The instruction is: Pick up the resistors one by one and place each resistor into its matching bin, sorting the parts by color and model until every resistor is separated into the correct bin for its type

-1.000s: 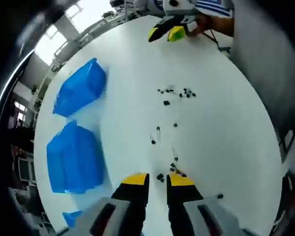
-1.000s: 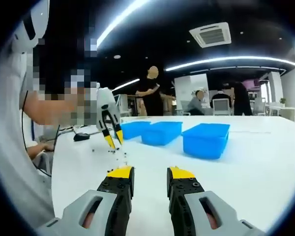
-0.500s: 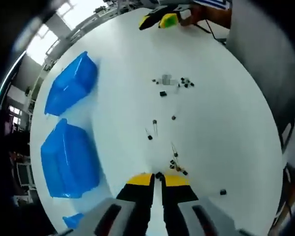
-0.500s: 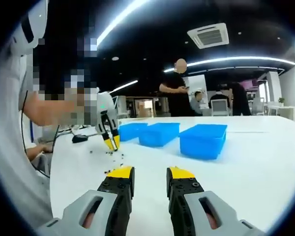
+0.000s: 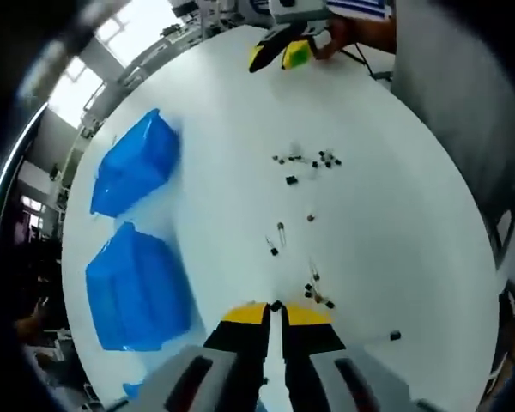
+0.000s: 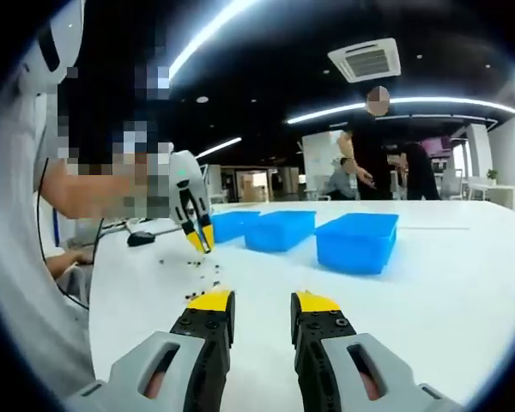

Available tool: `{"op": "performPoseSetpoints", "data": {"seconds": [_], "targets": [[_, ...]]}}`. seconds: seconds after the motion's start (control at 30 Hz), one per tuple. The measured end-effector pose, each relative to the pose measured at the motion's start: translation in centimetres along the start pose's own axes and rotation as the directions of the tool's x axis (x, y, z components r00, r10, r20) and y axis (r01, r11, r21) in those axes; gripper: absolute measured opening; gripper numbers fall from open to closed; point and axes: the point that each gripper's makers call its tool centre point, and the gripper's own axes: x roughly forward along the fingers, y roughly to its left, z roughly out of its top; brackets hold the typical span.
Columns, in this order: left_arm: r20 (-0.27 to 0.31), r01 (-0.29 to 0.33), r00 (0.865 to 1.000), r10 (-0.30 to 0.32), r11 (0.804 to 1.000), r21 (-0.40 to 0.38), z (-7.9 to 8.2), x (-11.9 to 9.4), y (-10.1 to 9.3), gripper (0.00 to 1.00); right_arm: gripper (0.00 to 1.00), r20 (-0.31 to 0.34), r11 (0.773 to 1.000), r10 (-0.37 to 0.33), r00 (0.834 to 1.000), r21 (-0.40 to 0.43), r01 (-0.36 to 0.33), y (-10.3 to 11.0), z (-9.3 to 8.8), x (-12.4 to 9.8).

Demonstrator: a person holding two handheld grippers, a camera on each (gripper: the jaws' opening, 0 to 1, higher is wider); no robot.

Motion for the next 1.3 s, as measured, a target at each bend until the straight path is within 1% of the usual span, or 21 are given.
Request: {"op": "performPoseSetpoints", "data": {"seconds": [0.13,0.27,0.3,0.37,0.47,0.5,0.57,0.63,0.67,0.7,0.73,0.77,0.8,0.83,0.87,0.9,0.97,1.1,1.17,1.27,1.3], "targets": [[0.117,-0.026,0.992,0.037,0.995,-0.097,0.4,-1.0,-0.1,0.09,0.28,-0.001,1.0,0.013,1.0,-0.011,-0.013,0.4,0.2,0.2],[0.281,-0.066,0.951,0.128,0.973,-0.221,1.0,-2.5,0.8,0.09,0.28,0.002,1.0,0.014,1.0,-0.008,-0.014,0.6,0.2,0.3],[0.327,-0.117,0.924,0.196,0.962,-0.245,1.3,-3.4,1.6,0.09,0.28,0.0,1.0,0.012,1.0,-0.002,-0.012,0.6,0.2,0.3],[0.392,-0.175,0.877,0.277,0.945,-0.278,1.9,-4.9,2.6,0.09,0.28,-0.004,1.0,0.015,1.0,0.012,-0.015,0.8,0.1,0.3],[0.469,-0.264,0.771,0.431,0.886,-0.381,2.4,-7.5,4.8,0.09,0.28,0.003,0.999,0.028,1.0,0.031,-0.028,1.1,0.2,0.4],[0.465,-0.308,0.727,0.504,0.846,-0.436,1.8,-8.4,6.0,0.09,0.28,0.002,0.999,0.029,1.0,0.03,-0.029,1.1,0.2,0.5],[0.423,-0.346,0.649,0.632,0.741,-0.575,-0.1,-9.9,7.9,0.09,0.28,-0.005,0.999,0.026,1.0,0.02,-0.026,1.2,0.2,0.5],[0.283,-0.412,0.601,0.748,0.593,-0.692,-3.5,-10.6,9.5,0.09,0.28,-0.003,0.999,0.026,1.0,0.021,-0.026,1.2,0.3,0.6],[0.201,-0.454,0.568,0.798,0.508,-0.731,-5.3,-10.9,10.2,0.09,0.28,-0.003,0.999,0.025,1.0,0.021,-0.025,1.3,0.3,0.6],[0.114,-0.458,0.531,0.84,0.397,-0.795,-7.3,-11.2,10.6,0.09,0.28,-0.004,1.0,0.024,1.0,0.019,-0.024,1.3,0.3,0.7],[0.076,-0.447,0.513,0.855,0.342,-0.827,-8.1,-11.2,10.7,0.09,0.28,-0.005,1.0,0.024,1.0,0.019,-0.024,1.4,0.3,0.7],[0.032,-0.417,0.495,0.869,0.269,-0.868,-9.4,-11.3,10.8,0.09,0.28,-0.006,1.0,0.024,1.0,0.02,-0.024,1.4,0.3,0.7],[0.002,-0.395,0.483,0.875,0.221,-0.892,-10.2,-11.3,10.8,0.09,0.28,-0.007,1.0,0.024,1.0,0.02,-0.024,1.5,0.3,0.7],[-0.031,-0.343,0.486,0.873,0.159,-0.926,-11.4,-11.0,10.6,0.09,0.28,-0.009,1.0,0.025,1.0,0.018,-0.025,1.6,0.3,0.8],[-0.045,-0.325,0.485,0.873,0.131,-0.937,-12.1,-11.0,10.6,0.09,0.28,-0.012,1.0,0.026,1.0,0.015,-0.026,1.6,0.3,0.8],[-0.056,-0.319,0.474,0.879,0.112,-0.941,-12.6,-11.0,10.7,0.09,0.28,-0.015,1.0,0.026,1.0,0.011,-0.026,1.7,0.3,0.8],[-0.063,-0.323,0.468,0.882,0.104,-0.941,-13.0,-11.0,10.7,0.09,0.28,-0.02,1.0,0.025,0.999,0.005,-0.025,1.7,0.2,0.7],[-0.077,-0.327,0.466,0.882,0.09,-0.941,-13.3,-10.8,10.8,0.09,0.28,-0.022,1.0,0.011,1.0,0.01,-0.011,1.4,0.1,0.7],[-0.094,-0.319,0.475,0.875,0.072,-0.945,-13.7,-10.5,10.7,0.09,0.28,-0.022,1.0,0.009,1.0,0.013,-0.008,1.4,0.1,0.7],[-0.127,-0.247,0.513,0.849,0.004,-0.969,-14.7,-9.5,10.3,0.17,0.28,-0.024,1.0,0.014,1.0,0.012,-0.014,1.6,0.0,0.9],[-0.132,-0.242,0.513,0.848,-0.005,-0.97,-14.9,-9.4,10.2,0.17,0.28,-0.025,1.0,0.017,1.0,0.011,-0.017,1.7,0.0,1.0]]}}
